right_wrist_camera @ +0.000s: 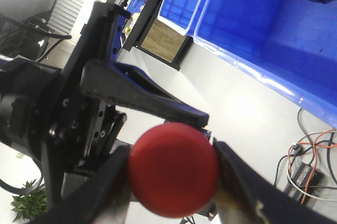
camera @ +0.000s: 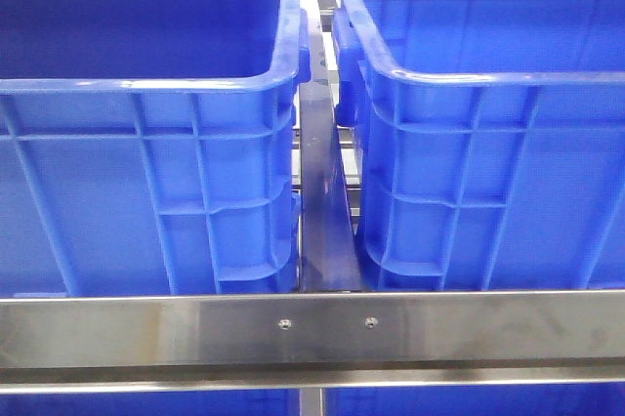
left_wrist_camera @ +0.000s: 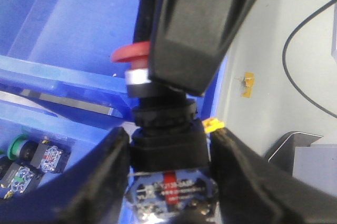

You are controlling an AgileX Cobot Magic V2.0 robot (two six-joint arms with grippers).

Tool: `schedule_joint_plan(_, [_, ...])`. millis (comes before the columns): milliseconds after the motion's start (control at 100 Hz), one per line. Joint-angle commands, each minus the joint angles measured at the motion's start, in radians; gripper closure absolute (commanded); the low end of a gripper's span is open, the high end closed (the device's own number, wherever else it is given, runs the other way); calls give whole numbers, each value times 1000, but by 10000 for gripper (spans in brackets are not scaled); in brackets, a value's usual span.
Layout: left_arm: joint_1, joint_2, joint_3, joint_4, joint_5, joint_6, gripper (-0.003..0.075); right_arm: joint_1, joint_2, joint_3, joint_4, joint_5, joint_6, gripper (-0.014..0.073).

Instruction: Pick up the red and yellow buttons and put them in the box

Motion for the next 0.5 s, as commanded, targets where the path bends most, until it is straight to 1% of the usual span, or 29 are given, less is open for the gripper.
schedule_joint_plan(0, [-8,-17,-28,-1,-53,1,223,1,-19,-34,87,44,-17,580])
schedule_joint_plan(40, [-8,-17,-28,4,-53,1,181,1,-19,-34,87,44,-17,580])
schedule_joint_plan(80, [-8,-19,-28,7,-53,-1,164,1,-19,-34,87,44,-17,580])
schedule_joint_plan(300, [-8,-58,-28,11,-53,-19,164,1,-21,-34,87,-11,-23,580])
schedule_joint_plan(390, [-6,-88,-28,44,-53,-71,164,1,-22,-34,87,-45,-24,580])
schedule_joint_plan(490, [-6,-130,-17,118,-55,-158,164,-1,-22,-35,87,-84,-25,580])
